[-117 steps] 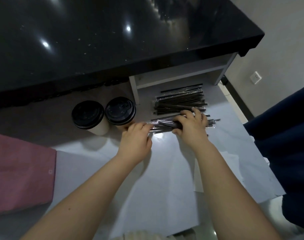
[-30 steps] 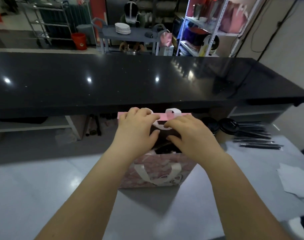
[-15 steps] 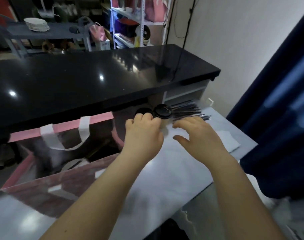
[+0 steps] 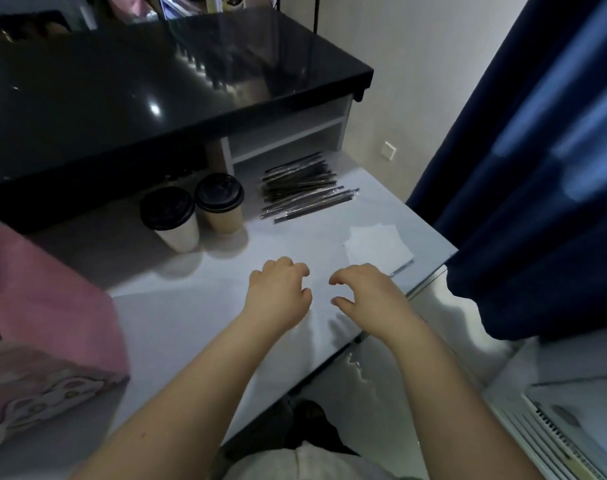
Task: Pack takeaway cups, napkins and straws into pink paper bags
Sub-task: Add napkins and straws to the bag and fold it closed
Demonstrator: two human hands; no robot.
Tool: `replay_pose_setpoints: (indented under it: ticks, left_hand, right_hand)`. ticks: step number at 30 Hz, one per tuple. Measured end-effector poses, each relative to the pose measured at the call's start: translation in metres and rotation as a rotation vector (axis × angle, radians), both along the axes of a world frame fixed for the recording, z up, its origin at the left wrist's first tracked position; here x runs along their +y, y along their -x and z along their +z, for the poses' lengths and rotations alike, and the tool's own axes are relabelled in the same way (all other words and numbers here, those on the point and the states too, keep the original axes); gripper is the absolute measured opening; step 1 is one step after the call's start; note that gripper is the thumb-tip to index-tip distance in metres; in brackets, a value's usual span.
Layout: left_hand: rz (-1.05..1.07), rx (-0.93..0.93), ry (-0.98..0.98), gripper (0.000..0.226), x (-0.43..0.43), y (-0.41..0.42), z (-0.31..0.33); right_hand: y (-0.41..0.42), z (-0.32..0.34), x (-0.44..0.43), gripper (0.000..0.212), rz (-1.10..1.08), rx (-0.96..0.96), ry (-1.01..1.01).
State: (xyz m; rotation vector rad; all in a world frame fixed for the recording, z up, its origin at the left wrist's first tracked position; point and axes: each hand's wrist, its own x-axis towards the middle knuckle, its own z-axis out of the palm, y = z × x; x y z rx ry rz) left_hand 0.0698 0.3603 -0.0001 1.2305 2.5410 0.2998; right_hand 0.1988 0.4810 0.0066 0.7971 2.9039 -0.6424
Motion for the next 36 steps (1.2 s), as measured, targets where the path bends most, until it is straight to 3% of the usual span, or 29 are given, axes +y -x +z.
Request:
replay_pose_setpoints:
  ticks: [6,11,15,18,23,27,36]
  left_hand:
    - [0.05,-0.035,0.016,0.039,0.055,-0.022,-0.045]
    - [0.081,-0.03,0.0,0.036,0.087,-0.029,-0.06]
    - [0.095,-0.025,0.005,0.036,0.104,-0.028,-0.06]
    - [0.125,-0.039,-0.007,0.035,0.112,-0.026,-0.058]
    - [0.16,-0.079,0.048,0.04,0.119,-0.02,-0.058]
    - [0.187,-0.092,0.055,0.04,0.124,-0.018,-0.057]
    - [0.26,-0.099,-0.022,0.038,0.118,-0.008,-0.046]
  right_hand:
    - [-0.007,-0.044,0.081,0.033,-0.037,-0.078,-0.037]
    - [-0.003,-0.068,0.141,0.032,-0.319,-0.026,-0.125]
    - [0.004,-0.076,0.162,0.054,-0.441,-0.069,-0.13]
    - [0.006,-0.084,0.163,0.058,-0.428,-0.078,-0.09]
    - [0.003,-0.093,0.158,0.037,-0.426,0.136,-0.015]
    - [0.005,-0.097,0.154,0.014,-0.439,0.183,0.071]
    - [0.01,-0.096,0.153,0.025,-0.514,0.177,0.334]
